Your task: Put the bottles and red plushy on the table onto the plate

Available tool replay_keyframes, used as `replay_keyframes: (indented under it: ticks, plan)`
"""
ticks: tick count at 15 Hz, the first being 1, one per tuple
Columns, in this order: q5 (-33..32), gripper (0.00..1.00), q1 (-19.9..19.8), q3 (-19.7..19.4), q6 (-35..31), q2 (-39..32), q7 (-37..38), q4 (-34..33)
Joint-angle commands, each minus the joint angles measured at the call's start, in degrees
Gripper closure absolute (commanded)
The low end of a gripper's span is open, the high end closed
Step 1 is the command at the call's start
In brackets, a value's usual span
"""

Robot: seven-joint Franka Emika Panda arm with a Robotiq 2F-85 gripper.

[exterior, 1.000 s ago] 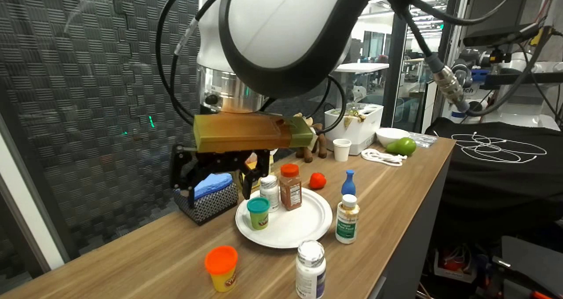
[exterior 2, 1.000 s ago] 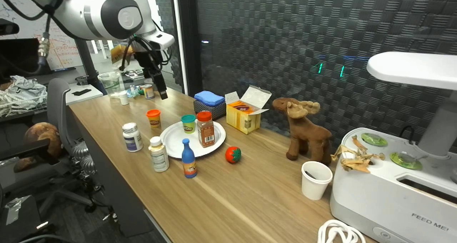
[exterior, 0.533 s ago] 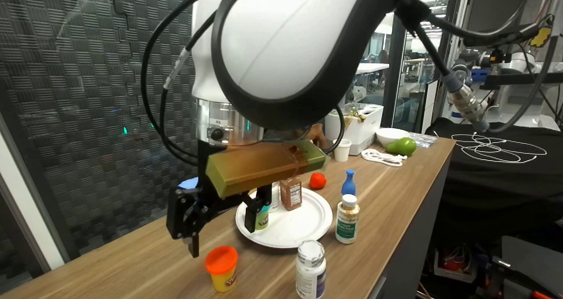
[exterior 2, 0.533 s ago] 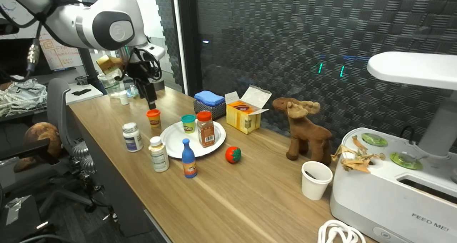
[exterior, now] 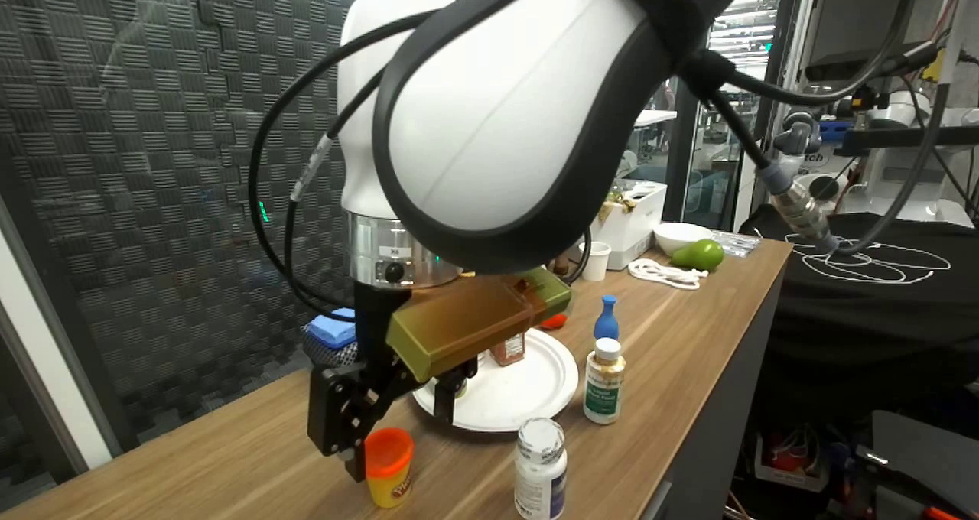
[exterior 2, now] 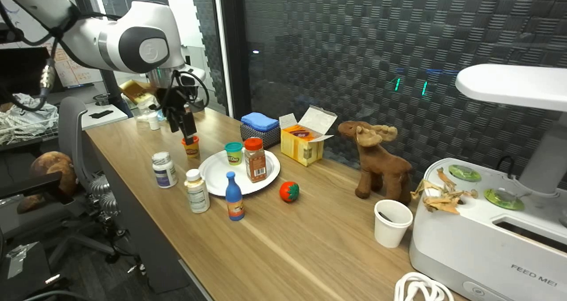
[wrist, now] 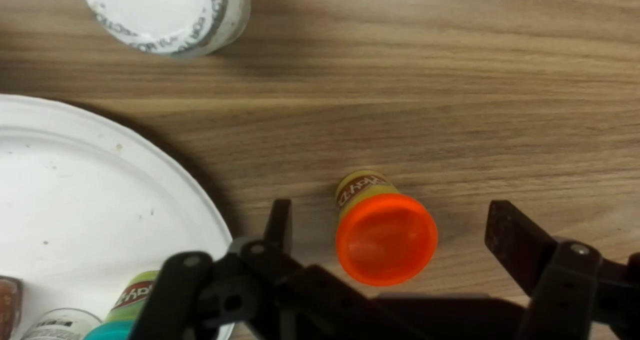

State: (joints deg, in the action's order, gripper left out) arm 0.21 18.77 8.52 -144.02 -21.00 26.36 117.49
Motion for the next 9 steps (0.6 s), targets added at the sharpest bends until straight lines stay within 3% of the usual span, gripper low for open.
replay_keyframes:
  ticks: [1, 9]
  plan:
    - [1.1, 0.00, -0.3, 0.8, 0.8, -0.8, -3.2, -1.1]
    - [0.8, 0.00, 0.1, 0.7, -1.2, -4.6, -5.3, -4.2]
